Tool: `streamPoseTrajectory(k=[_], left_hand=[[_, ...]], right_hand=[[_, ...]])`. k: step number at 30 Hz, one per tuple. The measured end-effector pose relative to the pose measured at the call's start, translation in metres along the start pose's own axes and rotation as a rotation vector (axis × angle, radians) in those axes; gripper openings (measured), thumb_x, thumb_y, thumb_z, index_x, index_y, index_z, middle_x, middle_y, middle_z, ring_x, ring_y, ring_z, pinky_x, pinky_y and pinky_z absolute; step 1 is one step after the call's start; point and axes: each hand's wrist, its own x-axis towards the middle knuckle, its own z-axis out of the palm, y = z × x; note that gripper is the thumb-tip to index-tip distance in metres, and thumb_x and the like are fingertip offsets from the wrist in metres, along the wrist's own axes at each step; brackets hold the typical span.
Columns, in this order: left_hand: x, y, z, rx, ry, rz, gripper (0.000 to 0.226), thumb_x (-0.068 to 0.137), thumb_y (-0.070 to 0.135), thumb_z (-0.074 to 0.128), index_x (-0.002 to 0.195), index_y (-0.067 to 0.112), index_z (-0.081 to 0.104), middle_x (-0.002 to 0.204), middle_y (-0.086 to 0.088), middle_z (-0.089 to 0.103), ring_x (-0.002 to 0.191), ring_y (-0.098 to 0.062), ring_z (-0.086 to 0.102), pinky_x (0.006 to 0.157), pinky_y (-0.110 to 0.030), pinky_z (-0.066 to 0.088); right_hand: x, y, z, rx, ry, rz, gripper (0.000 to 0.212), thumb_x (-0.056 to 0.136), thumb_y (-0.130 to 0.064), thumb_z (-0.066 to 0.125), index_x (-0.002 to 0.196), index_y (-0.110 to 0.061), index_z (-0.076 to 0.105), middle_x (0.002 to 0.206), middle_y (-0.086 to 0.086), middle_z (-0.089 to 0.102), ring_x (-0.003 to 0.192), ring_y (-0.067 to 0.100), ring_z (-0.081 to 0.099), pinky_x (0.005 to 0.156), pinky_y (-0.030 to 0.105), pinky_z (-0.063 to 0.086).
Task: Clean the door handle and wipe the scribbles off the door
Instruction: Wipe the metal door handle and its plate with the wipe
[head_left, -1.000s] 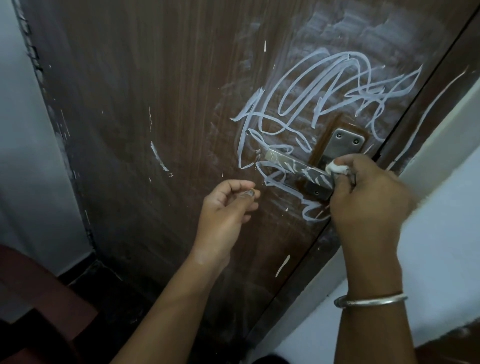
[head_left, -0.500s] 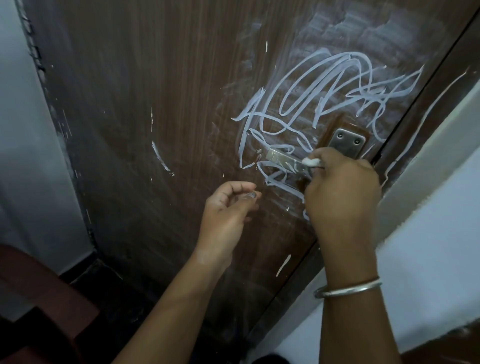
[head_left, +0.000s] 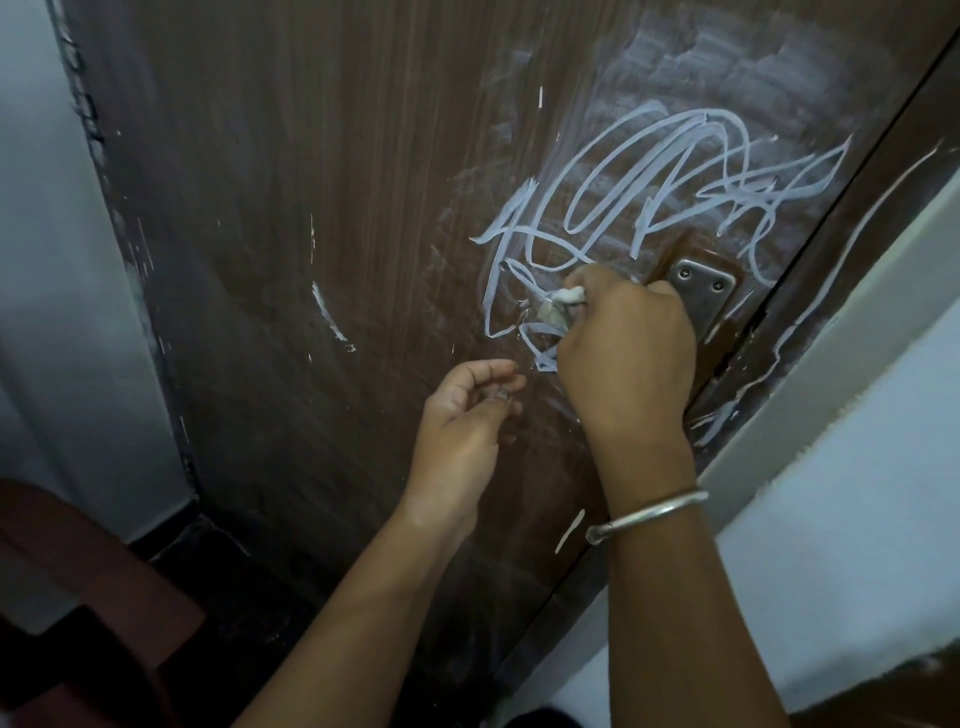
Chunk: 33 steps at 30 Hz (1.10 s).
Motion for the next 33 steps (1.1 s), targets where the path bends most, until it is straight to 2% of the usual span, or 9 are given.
streamPoseTrajectory(k=[8,13,17,19,22,24,28,31,33], left_hand=[[-0.003,0.003,0.002,0.04,0.014,-0.022,0.028,0.09,0.001,0.048,0.095,0.022,0.065,0.091,0.003,0.071,0.078,-0.009,0.063,0.06,-0.018,0.049],[-0.009,0.01,0.001,0.041,0.003,-0.007,0.025,0.09,0.0,0.048,0.101,0.015,0.064,0.096,-0.007,0.069,0.085,-0.022,0.062,0.081,-0.044,0.052],[-0.006,0.019,-0.002,-0.108,0.039,0.084,0.022,0.097,0.009,0.041,0.111,0.016,0.058,0.079,0.001,0.068,0.065,-0.007,0.06,0.058,-0.022,0.048],[-0.003,0.024,-0.003,-0.138,-0.007,0.118,0.023,0.098,0.016,0.04,0.112,0.021,0.058,0.081,0.003,0.071,0.069,-0.005,0.064,0.059,-0.017,0.05],[0.001,0.027,0.0,-0.083,-0.079,0.118,0.022,0.096,0.017,0.046,0.11,0.019,0.064,0.097,-0.003,0.073,0.09,-0.013,0.068,0.073,-0.021,0.055],[0.007,0.027,0.003,-0.064,-0.061,0.121,0.019,0.093,0.01,0.053,0.103,0.017,0.067,0.09,-0.002,0.073,0.085,-0.012,0.069,0.069,-0.019,0.054],[0.023,0.032,0.008,-0.005,-0.001,0.189,0.025,0.087,-0.001,0.06,0.097,0.021,0.065,0.079,0.0,0.071,0.069,-0.008,0.066,0.059,-0.018,0.051],[0.04,0.037,0.015,0.198,0.085,0.319,0.024,0.083,0.006,0.065,0.091,0.027,0.059,0.081,-0.003,0.07,0.07,-0.015,0.066,0.063,-0.032,0.053],[0.048,0.039,0.02,0.34,0.07,0.372,0.019,0.084,0.011,0.065,0.089,0.028,0.059,0.082,0.0,0.068,0.07,-0.012,0.063,0.064,-0.03,0.05]], right_hand=[[0.004,-0.017,0.001,-0.078,-0.027,-0.056,0.022,0.083,-0.005,0.054,0.1,-0.013,0.065,0.082,0.014,0.065,0.091,0.036,0.054,0.068,0.039,0.042],[0.003,-0.027,-0.001,-0.179,-0.033,-0.18,0.021,0.083,-0.006,0.048,0.093,-0.014,0.064,0.078,0.007,0.065,0.091,0.031,0.053,0.064,0.034,0.031],[-0.016,-0.035,-0.002,-0.027,0.041,-0.147,0.018,0.074,-0.005,0.054,0.088,-0.009,0.065,0.066,0.01,0.063,0.075,0.033,0.056,0.056,0.034,0.04],[-0.029,-0.037,0.004,0.093,0.062,-0.076,0.015,0.075,-0.006,0.062,0.09,-0.007,0.061,0.065,0.01,0.06,0.07,0.032,0.057,0.051,0.031,0.036],[-0.045,-0.035,0.014,0.289,0.051,0.003,0.005,0.082,-0.008,0.061,0.086,-0.006,0.059,0.066,0.01,0.059,0.07,0.03,0.056,0.054,0.027,0.031],[-0.05,-0.03,0.018,0.365,0.035,0.023,0.006,0.085,-0.005,0.057,0.087,-0.006,0.062,0.068,0.008,0.062,0.071,0.028,0.056,0.057,0.026,0.034],[-0.063,-0.018,0.018,0.459,0.005,0.056,0.028,0.082,-0.003,0.063,0.109,-0.006,0.065,0.097,0.006,0.069,0.09,0.021,0.061,0.077,0.024,0.044],[-0.082,-0.012,0.018,0.484,0.055,0.061,0.029,0.077,-0.003,0.067,0.106,-0.004,0.065,0.096,0.008,0.069,0.083,0.02,0.065,0.075,0.029,0.052],[-0.091,-0.01,0.02,0.465,0.005,0.069,0.031,0.075,-0.005,0.068,0.106,-0.004,0.065,0.093,0.008,0.07,0.078,0.023,0.066,0.072,0.031,0.053]])
